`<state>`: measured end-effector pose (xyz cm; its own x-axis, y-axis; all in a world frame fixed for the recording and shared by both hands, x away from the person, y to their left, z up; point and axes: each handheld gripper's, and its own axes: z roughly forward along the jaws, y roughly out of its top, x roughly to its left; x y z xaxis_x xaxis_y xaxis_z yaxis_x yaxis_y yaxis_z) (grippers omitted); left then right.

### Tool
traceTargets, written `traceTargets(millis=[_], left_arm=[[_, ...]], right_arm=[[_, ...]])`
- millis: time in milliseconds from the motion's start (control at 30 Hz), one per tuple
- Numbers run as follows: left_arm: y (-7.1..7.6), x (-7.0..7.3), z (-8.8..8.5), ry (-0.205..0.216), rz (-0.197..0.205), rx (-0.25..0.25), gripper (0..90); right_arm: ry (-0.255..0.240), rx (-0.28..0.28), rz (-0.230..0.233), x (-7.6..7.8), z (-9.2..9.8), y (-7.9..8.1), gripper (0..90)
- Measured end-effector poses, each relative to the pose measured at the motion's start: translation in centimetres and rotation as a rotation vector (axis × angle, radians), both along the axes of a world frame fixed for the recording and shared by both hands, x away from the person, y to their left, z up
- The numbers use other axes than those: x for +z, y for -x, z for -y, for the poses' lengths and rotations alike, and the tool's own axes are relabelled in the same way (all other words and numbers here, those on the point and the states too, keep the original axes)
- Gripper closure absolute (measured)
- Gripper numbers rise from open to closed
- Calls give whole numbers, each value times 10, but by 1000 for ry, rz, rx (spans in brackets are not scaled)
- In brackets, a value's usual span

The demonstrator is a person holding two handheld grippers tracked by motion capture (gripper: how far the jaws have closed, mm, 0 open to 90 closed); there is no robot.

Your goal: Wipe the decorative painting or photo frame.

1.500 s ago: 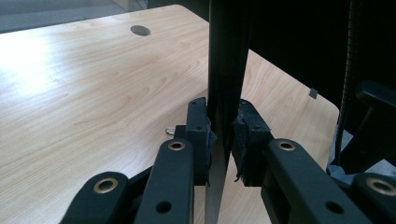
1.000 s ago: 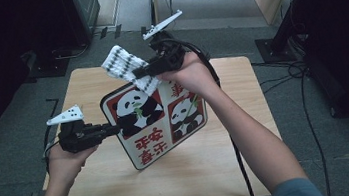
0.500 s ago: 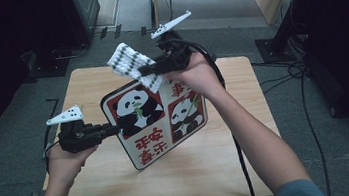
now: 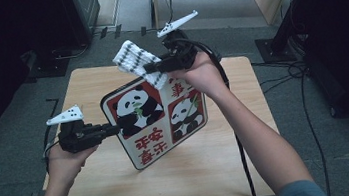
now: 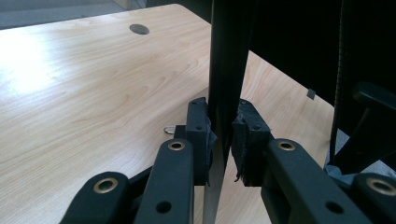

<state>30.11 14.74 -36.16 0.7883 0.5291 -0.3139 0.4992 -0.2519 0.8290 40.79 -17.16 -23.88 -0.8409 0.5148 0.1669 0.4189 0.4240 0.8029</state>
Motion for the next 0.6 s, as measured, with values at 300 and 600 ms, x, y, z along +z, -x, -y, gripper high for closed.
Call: traceTargets(millis=[300,600], left_arm=[[0,0,0,0,-3,1,785],[0,0,0,-3,-1,-1,785]], right_arm=[[7,-25,21,0,6,0,734],[12,-41,31,0,13,-1,733]])
